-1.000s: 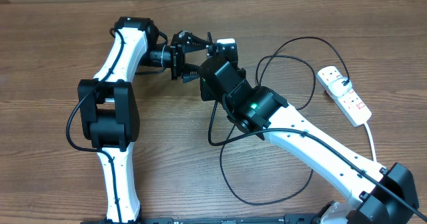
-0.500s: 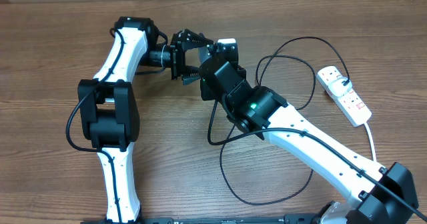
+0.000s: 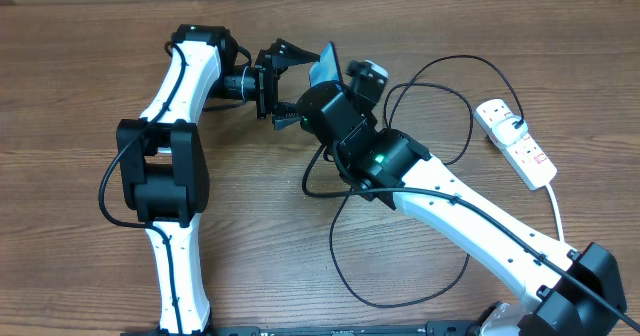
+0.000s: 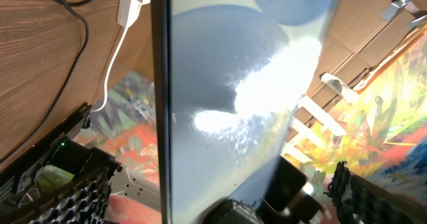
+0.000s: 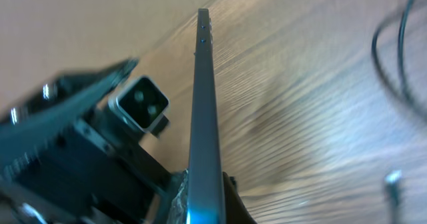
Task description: Plug charger to phone and switch on socket
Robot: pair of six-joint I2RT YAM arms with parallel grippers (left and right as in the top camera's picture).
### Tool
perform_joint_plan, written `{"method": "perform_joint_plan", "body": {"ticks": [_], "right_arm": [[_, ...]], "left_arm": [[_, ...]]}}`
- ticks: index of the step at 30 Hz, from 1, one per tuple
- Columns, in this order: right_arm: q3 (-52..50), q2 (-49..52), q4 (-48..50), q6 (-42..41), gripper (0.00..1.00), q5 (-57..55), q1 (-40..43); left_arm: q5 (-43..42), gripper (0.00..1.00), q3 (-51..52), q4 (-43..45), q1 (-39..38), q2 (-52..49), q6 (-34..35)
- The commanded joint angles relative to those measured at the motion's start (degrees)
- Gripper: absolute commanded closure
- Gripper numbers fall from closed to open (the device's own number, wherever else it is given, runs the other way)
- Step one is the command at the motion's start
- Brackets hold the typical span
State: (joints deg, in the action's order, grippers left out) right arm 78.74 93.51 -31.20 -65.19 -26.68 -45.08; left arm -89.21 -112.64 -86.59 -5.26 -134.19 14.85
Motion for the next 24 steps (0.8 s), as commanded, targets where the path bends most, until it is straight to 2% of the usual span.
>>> {"method": "perform_joint_plan", "body": {"ticks": [1, 4, 7, 10, 13, 24], "right_arm": [[1.7, -1.0, 0.9, -24.0, 0.96, 0.2, -0.2], [1.7, -1.0, 0.9, -34.0, 0.96, 3.0, -0.2], [1.6, -1.0, 1.0, -45.0, 0.96, 6.2, -0.2], [1.6, -1.0, 1.0, -51.1, 0.96, 6.2, -0.2], [1.6, -1.0, 1.0, -53.4, 0.96, 6.2, -0.2], [1.6, -1.0, 3.9, -53.5, 0.96, 6.2, -0.2]], "left_arm": [[-1.3, 0.01, -1.3, 0.1, -0.5, -0.4, 0.6], [-1.3, 0.06, -1.3, 0.1, -0.5, -0.4, 0.6], [-1.2, 0.22, -1.3, 0.1, -0.5, -0.4, 0.6], [-1.3, 0.25, -1.3, 0.1, -0.4, -0.4, 1.1], [-1.2, 0.27, -1.3, 0.1, -0.5, -0.4, 2.0], [0.3, 0.52, -1.3, 0.1, -0.5, -0.4, 4.9]]}}
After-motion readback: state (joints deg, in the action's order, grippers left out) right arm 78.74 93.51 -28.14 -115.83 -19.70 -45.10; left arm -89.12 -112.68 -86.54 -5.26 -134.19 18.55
